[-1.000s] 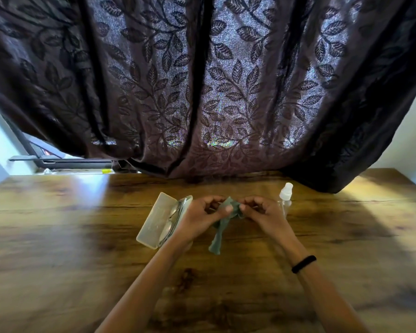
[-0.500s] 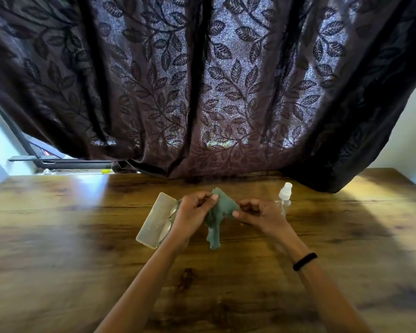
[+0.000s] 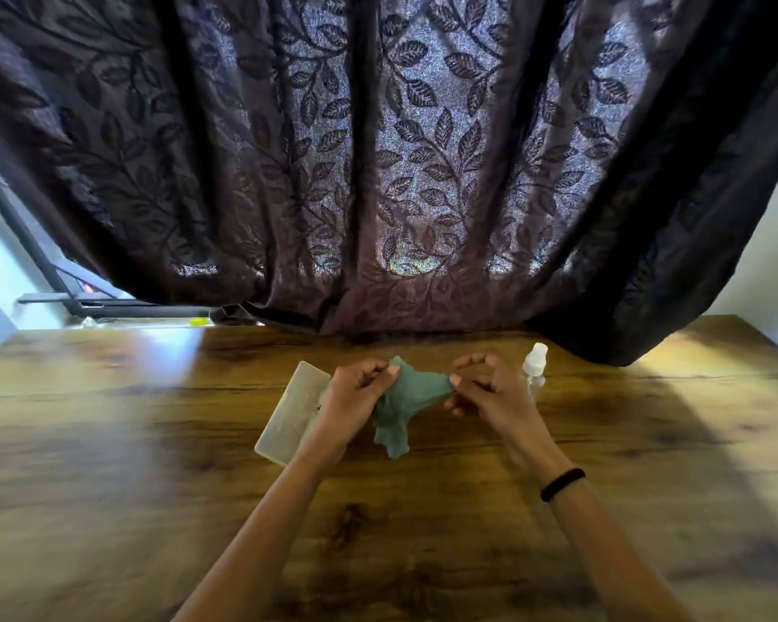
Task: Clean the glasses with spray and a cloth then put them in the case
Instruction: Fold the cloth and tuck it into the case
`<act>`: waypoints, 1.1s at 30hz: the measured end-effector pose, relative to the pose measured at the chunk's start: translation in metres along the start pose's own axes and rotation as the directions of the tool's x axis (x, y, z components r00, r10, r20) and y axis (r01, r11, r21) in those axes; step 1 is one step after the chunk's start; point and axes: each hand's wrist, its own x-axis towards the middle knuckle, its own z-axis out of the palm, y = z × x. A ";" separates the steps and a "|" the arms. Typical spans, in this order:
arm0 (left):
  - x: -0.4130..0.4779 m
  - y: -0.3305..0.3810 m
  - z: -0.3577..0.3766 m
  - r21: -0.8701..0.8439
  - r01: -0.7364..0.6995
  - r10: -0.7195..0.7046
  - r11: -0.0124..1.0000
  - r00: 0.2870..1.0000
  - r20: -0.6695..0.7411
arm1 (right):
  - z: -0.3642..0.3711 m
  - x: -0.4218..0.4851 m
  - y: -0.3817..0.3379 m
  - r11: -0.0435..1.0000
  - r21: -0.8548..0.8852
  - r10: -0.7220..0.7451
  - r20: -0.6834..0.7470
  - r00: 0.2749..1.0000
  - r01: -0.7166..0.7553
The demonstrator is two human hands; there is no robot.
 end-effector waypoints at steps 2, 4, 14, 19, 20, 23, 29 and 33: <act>-0.001 -0.001 0.000 -0.007 -0.001 0.001 1.000 1.000 -0.006 | 0.000 -0.001 -0.002 0.999 -0.016 -0.029 0.021 0.999 0.029; -0.001 -0.001 -0.001 -0.009 0.003 -0.003 1.000 1.000 -0.022 | 0.001 -0.002 -0.002 0.998 -0.019 -0.055 0.033 0.998 0.056; -0.005 0.007 0.002 0.064 -0.039 0.042 0.997 0.998 -0.047 | 0.011 -0.003 -0.001 0.944 -0.210 -0.264 -0.014 0.964 0.256; -0.008 0.010 0.006 0.129 -0.119 0.122 0.984 0.992 -0.015 | 0.024 -0.002 0.000 0.962 -0.107 -0.246 0.066 0.967 0.252; -0.008 0.010 0.006 0.132 -0.131 0.135 0.983 0.991 -0.018 | 0.024 -0.002 0.000 0.963 -0.097 -0.245 0.063 0.967 0.250; -0.010 0.011 0.005 0.087 -0.141 0.144 0.986 0.989 -0.028 | 0.025 -0.001 0.001 0.964 -0.097 -0.242 0.056 0.969 0.246; -0.010 0.008 -0.002 -0.155 -0.078 0.095 0.985 0.989 0.111 | 0.014 0.002 0.003 0.989 -0.136 -0.032 0.126 0.992 0.049; -0.009 0.010 -0.004 -0.274 -0.042 0.089 0.961 0.983 0.162 | 0.009 -0.002 0.007 0.974 0.108 0.164 0.281 0.946 -0.201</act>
